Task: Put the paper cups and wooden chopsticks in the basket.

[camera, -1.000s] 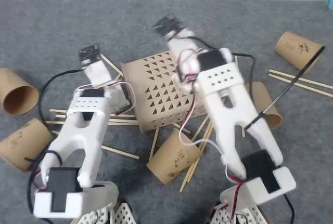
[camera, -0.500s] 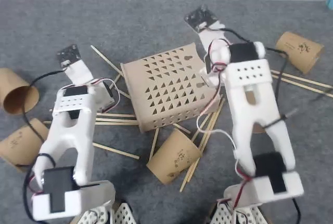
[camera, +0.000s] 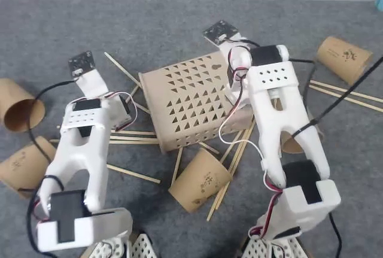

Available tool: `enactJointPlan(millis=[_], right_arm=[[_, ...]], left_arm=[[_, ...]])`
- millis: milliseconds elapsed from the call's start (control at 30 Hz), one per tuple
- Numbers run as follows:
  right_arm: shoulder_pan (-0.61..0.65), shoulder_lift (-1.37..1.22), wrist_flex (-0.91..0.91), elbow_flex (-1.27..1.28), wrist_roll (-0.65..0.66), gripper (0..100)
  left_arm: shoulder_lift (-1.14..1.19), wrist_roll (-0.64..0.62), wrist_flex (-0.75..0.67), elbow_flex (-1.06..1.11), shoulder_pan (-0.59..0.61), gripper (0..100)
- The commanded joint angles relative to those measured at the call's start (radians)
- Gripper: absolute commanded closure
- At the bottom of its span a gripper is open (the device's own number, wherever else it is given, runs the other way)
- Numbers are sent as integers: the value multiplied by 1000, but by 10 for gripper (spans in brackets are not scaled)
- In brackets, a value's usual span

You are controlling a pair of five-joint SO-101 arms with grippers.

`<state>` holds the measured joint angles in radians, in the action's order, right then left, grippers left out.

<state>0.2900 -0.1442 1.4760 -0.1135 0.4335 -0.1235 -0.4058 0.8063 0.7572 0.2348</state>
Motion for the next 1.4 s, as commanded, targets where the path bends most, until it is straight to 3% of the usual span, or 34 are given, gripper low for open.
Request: enactJointPlan(millis=[0, 367, 533, 1033, 1233, 1367], right_arm=[[-7, -22, 2, -48, -5, 808], [50, -148, 4, -49, 9, 814], [130, -147, 73, -51, 100, 998], [145, 22, 153, -250, 60, 991], [41, 120, 177, -249, -5, 991], [-24, 114, 174, -209, -43, 991]], left_arm=[[-5, 11, -25, -35, 21, 949], [-5, 29, -26, -36, 28, 949], [-5, 29, -26, -36, 28, 949], [-11, 23, -48, -33, 61, 949], [-58, -31, -3, -53, 117, 949], [-230, -75, 126, -104, 110, 952]])
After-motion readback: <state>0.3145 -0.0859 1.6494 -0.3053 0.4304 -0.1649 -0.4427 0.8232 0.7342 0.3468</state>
